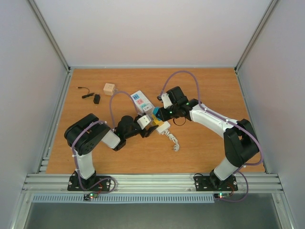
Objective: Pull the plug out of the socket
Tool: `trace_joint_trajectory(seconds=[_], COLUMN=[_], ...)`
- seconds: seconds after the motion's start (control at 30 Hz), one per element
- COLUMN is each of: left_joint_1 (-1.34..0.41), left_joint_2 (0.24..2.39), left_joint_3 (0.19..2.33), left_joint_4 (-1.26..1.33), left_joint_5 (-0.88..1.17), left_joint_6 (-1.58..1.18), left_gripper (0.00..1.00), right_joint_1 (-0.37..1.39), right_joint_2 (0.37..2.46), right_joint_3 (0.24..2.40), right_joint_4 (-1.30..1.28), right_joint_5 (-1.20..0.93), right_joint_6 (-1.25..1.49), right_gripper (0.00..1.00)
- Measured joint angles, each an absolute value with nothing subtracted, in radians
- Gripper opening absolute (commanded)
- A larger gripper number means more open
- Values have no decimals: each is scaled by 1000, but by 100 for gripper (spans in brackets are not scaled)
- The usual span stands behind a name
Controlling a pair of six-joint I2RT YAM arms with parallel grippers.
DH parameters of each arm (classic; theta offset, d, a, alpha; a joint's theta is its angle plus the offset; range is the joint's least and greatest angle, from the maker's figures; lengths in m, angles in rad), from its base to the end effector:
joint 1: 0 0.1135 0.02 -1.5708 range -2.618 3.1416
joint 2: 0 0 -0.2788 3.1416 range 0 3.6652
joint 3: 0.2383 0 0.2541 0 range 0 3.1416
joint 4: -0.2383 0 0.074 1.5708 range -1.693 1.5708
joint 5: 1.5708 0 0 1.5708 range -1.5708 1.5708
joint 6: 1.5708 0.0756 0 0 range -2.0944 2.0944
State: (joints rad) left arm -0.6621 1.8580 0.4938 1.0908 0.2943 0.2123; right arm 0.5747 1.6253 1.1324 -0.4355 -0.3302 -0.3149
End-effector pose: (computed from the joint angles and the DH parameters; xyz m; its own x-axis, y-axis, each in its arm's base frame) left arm 0.2620 -0.2320 0.1120 -0.0378 0.2851 -0.9577 0.8353 0.5350 0.1263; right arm 0.2958 0.2208 0.2114 -0.4292 -0.6270 -0.6501 -0.8521 0.5198 0.0613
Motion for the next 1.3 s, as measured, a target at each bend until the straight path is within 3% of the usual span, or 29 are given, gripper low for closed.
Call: trace_joint_trajectory(seconds=[0.5, 0.77, 1.0, 1.17, 1.3], left_joint_1=[-667, -667, -667, -667, -663], left_joint_2=[1860, 1869, 1869, 1858, 1823], left_joint_3=[490, 496, 496, 498, 517], left_joint_4=[1099, 1104, 1104, 1084, 1008], left_joint_5=[291, 276, 276, 276, 272], left_joint_6=[204, 187, 187, 187, 187], left_gripper=[47, 45, 54, 73, 81], right_joint_1=[572, 572, 557, 506, 466], right_joint_2=[1625, 1625, 1625, 1620, 1595], right_joint_3=[1190, 1250, 1250, 1253, 1255], right_joint_4=[-512, -524, -529, -548, -562], right_joint_5=[-343, -353, -348, -371, -407], right_joint_6=[-315, -314, -314, -313, -311], right_gripper=[1, 1, 2, 1, 2])
